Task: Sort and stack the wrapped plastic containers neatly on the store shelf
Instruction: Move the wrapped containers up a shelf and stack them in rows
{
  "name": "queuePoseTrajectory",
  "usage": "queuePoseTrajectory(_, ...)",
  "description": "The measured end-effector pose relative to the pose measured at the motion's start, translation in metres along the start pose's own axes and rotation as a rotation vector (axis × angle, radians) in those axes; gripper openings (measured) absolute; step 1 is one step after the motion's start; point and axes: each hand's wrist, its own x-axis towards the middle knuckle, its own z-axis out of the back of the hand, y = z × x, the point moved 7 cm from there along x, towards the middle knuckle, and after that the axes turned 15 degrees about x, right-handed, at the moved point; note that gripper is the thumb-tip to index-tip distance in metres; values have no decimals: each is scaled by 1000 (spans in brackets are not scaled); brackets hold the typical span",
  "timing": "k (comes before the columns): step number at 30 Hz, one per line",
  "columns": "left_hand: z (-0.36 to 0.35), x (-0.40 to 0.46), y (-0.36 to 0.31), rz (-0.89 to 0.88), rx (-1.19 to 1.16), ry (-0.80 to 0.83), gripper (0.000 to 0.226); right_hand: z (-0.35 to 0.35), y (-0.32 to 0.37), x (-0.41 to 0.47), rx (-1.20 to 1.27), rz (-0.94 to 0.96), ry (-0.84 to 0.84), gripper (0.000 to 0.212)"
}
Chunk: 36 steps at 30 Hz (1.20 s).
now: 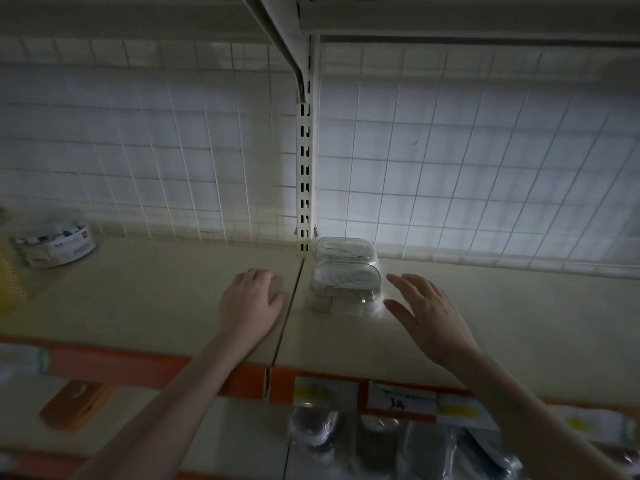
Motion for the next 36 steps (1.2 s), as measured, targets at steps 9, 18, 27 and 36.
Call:
queuePoseTrajectory(9, 43, -59, -36, 14, 59, -80, 28, 42, -13, -68, 22, -65, -39, 52)
queuePoseTrajectory(18, 59, -154, -101, -13, 51, -154, 31, 76, -52, -171, 50, -68, -62, 43)
queuePoseTrajectory(27, 48, -225, -145, -37, -1, -85, 36, 79, -82, -251, 84, -88, -119, 52)
queuePoseTrajectory(36, -46, -249, -164, -118, 9, 89, 33, 20, -138, -287, 108, -263, -84, 35)
